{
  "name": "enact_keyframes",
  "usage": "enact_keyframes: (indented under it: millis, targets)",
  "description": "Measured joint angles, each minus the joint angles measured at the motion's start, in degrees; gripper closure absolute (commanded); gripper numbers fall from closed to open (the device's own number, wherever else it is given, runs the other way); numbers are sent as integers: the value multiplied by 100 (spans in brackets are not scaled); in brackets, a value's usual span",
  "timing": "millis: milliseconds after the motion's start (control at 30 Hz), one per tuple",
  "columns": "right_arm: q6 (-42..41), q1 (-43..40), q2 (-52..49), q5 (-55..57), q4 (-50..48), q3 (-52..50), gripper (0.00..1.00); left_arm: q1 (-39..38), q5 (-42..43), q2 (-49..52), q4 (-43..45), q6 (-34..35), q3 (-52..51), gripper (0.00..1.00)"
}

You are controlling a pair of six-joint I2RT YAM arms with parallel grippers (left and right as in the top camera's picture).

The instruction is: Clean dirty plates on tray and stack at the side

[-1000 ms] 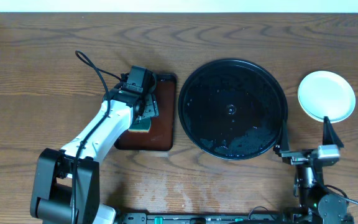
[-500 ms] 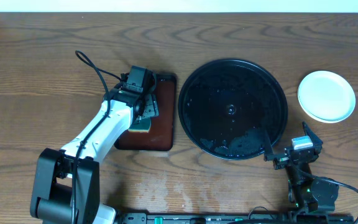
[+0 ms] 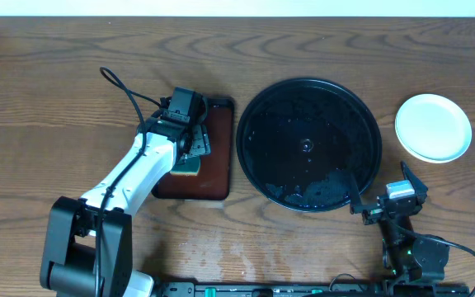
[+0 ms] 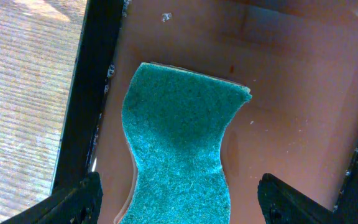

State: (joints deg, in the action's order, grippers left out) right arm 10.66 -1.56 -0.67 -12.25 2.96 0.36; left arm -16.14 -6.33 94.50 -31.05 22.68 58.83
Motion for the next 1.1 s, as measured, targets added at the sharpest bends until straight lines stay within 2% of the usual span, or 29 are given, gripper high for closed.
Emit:
enact_keyframes:
  millis: [833,967,1100]
  targets:
    - [0,-2,0,-2,0,0,1,2,-7,-83,-48,0,-2,19]
    - [0,-2,0,-2,0,0,1,2,-26,-651,-20,0,-13,19]
    - [2,0,0,-9,0,0,1,2,-48,-1705,22,0,-15,19]
